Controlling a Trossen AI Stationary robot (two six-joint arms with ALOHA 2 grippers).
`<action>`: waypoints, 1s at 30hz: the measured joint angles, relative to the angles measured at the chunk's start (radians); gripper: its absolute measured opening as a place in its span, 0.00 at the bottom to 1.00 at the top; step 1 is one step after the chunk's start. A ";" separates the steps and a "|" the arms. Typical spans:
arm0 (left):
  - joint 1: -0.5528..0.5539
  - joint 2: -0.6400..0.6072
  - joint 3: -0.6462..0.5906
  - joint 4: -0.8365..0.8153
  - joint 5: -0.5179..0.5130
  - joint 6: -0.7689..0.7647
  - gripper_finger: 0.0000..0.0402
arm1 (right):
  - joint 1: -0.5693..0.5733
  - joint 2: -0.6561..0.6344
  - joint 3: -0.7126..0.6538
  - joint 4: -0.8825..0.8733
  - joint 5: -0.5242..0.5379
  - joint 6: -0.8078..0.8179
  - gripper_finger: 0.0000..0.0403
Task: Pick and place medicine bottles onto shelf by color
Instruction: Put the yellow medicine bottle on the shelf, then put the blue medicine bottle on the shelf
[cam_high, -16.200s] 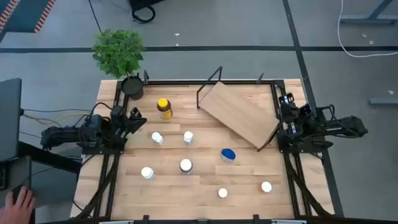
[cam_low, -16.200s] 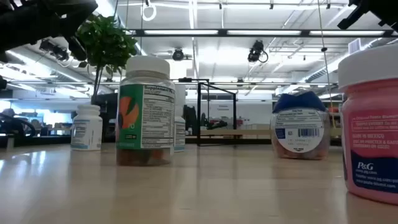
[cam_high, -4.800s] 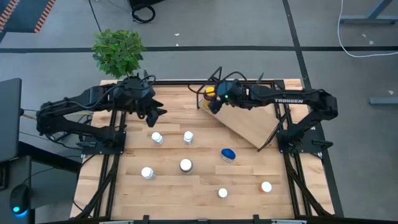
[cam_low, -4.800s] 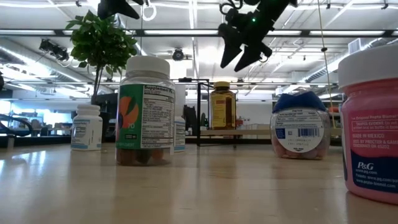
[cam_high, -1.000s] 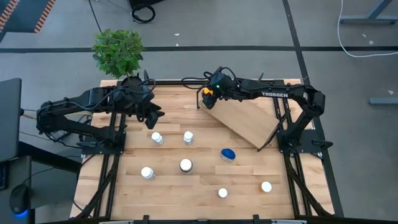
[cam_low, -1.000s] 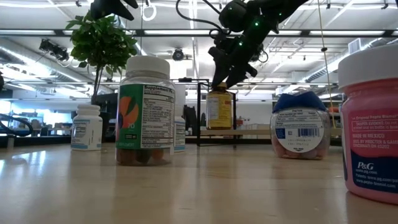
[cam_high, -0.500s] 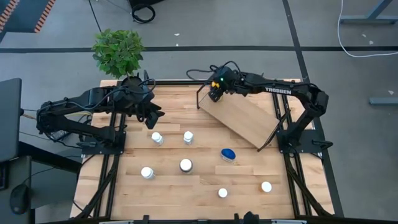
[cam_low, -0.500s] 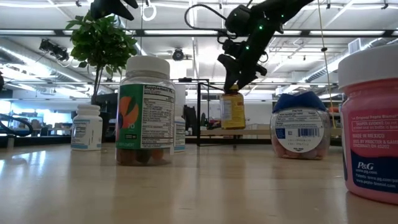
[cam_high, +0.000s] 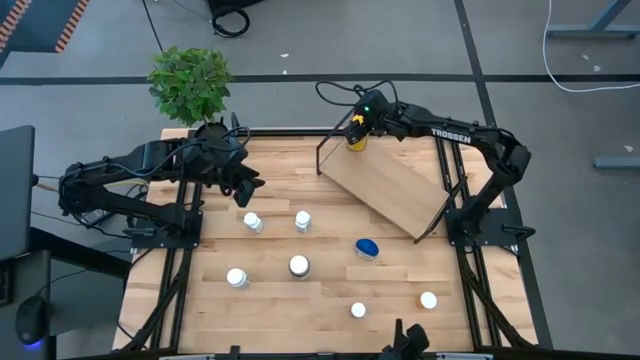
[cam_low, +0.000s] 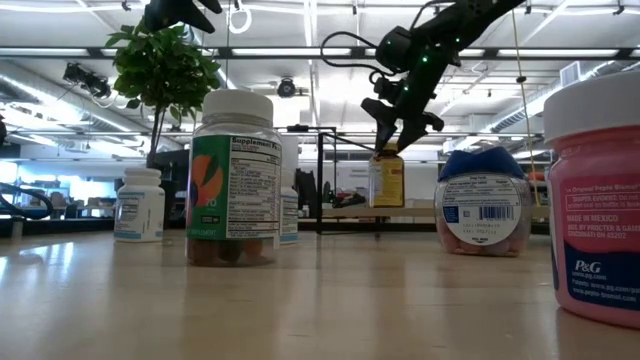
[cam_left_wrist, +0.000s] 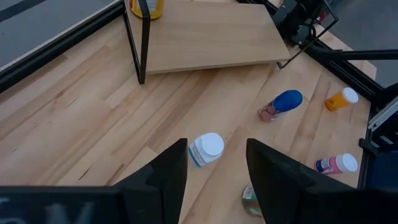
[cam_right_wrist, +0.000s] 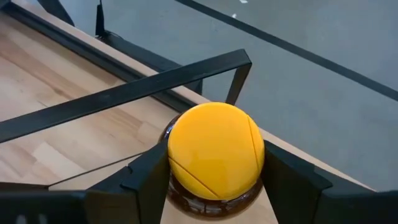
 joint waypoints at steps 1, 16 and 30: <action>0.000 0.000 0.000 0.000 0.000 0.000 0.42 | 0.001 0.000 0.000 -0.001 -0.001 0.000 0.57; 0.000 0.000 0.000 0.000 0.000 0.000 0.42 | 0.008 -0.003 -0.005 -0.026 -0.001 0.028 0.65; 0.000 0.000 0.000 0.000 0.000 0.003 0.42 | 0.032 -0.121 -0.006 -0.066 -0.005 0.058 0.80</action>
